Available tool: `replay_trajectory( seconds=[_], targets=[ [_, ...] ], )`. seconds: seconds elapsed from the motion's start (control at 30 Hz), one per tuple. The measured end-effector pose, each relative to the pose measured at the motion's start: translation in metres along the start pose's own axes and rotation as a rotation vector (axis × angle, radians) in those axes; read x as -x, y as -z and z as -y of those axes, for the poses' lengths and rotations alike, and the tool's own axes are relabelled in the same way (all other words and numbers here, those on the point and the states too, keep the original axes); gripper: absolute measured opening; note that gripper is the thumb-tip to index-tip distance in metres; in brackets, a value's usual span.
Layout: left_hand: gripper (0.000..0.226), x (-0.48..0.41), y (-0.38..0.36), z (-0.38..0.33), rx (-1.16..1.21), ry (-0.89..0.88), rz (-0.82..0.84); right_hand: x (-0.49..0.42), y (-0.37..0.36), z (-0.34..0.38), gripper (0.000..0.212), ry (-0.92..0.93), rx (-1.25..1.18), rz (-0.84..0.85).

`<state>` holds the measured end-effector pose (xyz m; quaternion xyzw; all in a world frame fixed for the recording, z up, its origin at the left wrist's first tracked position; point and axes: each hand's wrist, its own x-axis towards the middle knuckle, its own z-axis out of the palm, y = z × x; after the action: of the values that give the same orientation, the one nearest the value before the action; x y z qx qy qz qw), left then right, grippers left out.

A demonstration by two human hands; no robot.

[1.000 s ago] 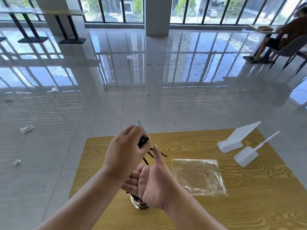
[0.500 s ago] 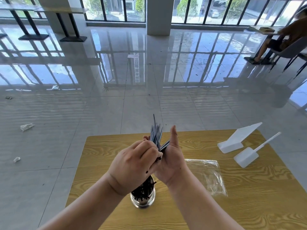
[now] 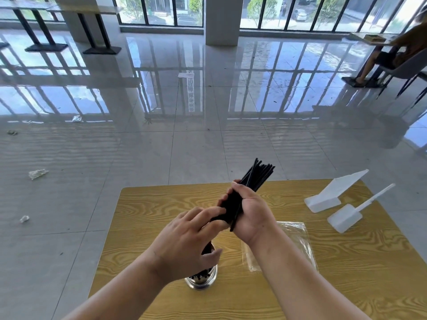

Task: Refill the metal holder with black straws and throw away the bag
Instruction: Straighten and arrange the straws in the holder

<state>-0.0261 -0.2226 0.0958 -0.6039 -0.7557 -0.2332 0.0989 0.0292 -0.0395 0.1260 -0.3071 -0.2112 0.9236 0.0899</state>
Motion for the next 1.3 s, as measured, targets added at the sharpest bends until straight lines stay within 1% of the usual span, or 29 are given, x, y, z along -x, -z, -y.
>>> replay_trajectory(
  seconds=[0.1,0.17,0.23,0.33,0.43,0.47,0.5,0.53,0.57,0.6,0.63,0.7,0.73,0.77,0.8,0.83,0.87,0.93,1.03,1.07,1.13,1.23,1.3],
  targets=[
    [0.067,0.005,-0.002,0.004,0.034,0.074,0.001,-0.007,0.004,0.007,0.015,0.096,-0.021,-0.086],
    [0.078,0.005,-0.002,0.009,0.027,0.100,-0.009,-0.009,0.007,0.008,0.017,0.108,-0.053,-0.104],
    [0.085,0.002,0.001,0.013,0.015,0.107,-0.024,-0.009,0.009,0.001,0.019,0.084,-0.054,-0.091],
    [0.090,-0.006,0.004,0.016,0.041,0.127,-0.050,-0.007,0.011,-0.022,0.016,-0.007,-0.034,-0.051],
    [0.090,-0.009,0.005,0.016,0.078,0.162,-0.054,-0.003,0.011,-0.044,0.011,-0.080,0.031,0.049],
    [0.092,-0.008,0.004,0.016,0.087,0.168,-0.035,-0.003,0.011,-0.047,0.015,-0.088,0.057,0.080],
    [0.102,-0.006,0.003,0.017,0.106,0.184,0.009,-0.002,0.012,-0.047,0.020,-0.091,0.092,0.100],
    [0.117,-0.003,0.003,0.018,0.138,0.220,0.079,-0.003,0.014,-0.045,0.022,-0.083,0.138,0.113],
    [0.133,-0.001,0.004,0.019,0.181,0.273,0.163,-0.003,0.016,-0.041,0.022,-0.068,0.191,0.120],
    [0.144,0.000,0.005,0.019,0.219,0.332,0.234,-0.004,0.019,-0.037,0.020,-0.050,0.250,0.126],
    [0.146,0.001,0.004,0.020,0.251,0.387,0.270,-0.004,0.023,-0.034,0.016,-0.032,0.317,0.130],
    [0.133,0.001,0.000,0.020,0.334,0.504,0.251,-0.004,0.029,-0.031,0.006,-0.005,0.477,0.146],
    [0.124,-0.002,0.000,0.019,0.419,0.585,0.229,-0.004,0.030,-0.032,0.007,0.003,0.573,0.175],
    [0.114,-0.007,0.001,0.018,0.566,0.673,0.209,-0.003,0.030,-0.033,0.009,0.010,0.674,0.223],
    [0.100,-0.012,0.002,0.018,0.772,0.755,0.184,-0.003,0.029,-0.035,0.010,0.019,0.776,0.280],
    [0.080,-0.016,0.002,0.018,0.961,0.823,0.149,-0.003,0.027,-0.038,0.010,0.033,0.876,0.328],
    [0.061,-0.021,0.004,0.017,1.074,0.887,0.117,-0.004,0.025,-0.041,0.009,0.056,0.977,0.360],
    [0.038,-0.029,0.007,0.015,1.102,0.957,0.087,-0.006,0.020,-0.046,0.008,0.123,1.147,0.388],
    [0.010,-0.032,0.005,0.015,1.035,0.969,0.060,-0.011,0.016,-0.050,0.016,0.226,1.229,0.385],
    [0.006,-0.033,0.004,0.014,1.030,0.975,0.049,-0.013,0.016,-0.050,0.020,0.247,1.236,0.383],
    [0.010,-0.032,0.002,0.014,1.027,0.993,0.042,-0.017,0.019,-0.052,0.027,0.257,1.243,0.379],
    [0.010,-0.029,-0.003,0.015,1.043,1.001,0.073,-0.024,0.026,-0.056,0.027,0.263,1.287,0.355],
    [0.016,-0.027,-0.005,0.015,1.050,0.994,0.087,-0.027,0.031,-0.060,0.028,0.280,1.314,0.336]
  ],
)
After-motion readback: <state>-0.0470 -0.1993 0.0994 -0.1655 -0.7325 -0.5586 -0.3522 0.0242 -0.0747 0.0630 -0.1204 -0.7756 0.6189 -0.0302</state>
